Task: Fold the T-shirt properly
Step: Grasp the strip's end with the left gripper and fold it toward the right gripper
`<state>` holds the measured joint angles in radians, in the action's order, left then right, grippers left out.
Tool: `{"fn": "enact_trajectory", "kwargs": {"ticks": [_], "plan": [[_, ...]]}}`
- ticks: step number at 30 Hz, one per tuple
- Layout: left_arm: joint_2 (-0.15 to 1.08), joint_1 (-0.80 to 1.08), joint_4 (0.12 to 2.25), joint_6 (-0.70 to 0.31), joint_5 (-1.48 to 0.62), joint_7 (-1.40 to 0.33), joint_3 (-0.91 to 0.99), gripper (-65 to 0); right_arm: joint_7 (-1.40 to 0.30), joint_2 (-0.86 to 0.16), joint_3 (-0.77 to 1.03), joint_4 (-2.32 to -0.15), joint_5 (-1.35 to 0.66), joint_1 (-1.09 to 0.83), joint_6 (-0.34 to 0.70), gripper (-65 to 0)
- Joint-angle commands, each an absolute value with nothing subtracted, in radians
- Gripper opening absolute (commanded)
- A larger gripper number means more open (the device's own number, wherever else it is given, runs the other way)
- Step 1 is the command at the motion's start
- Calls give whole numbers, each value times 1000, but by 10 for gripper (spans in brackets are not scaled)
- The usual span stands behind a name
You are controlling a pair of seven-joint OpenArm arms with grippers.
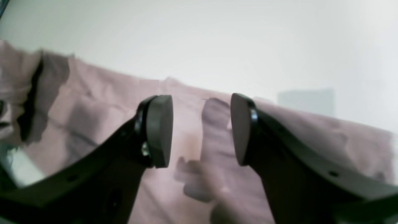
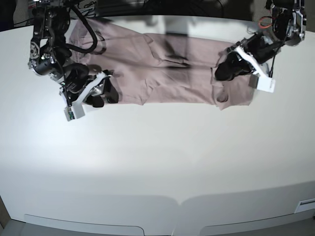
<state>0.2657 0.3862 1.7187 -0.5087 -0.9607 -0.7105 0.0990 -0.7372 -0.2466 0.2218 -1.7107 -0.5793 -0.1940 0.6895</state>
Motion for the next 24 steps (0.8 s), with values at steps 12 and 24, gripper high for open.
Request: {"fn": "enact_trajectory", "kwargs": {"ticks": [12,24], "plan": [[274,279,1737,-369,-808,-665,-162,-650,-726,-255,268,-1727,-601,-183,698,-347],[260,276,1737,-446,-841,-654,-199,-427,-725,-255,268,-1727,-601,-183,698,-347]]}}
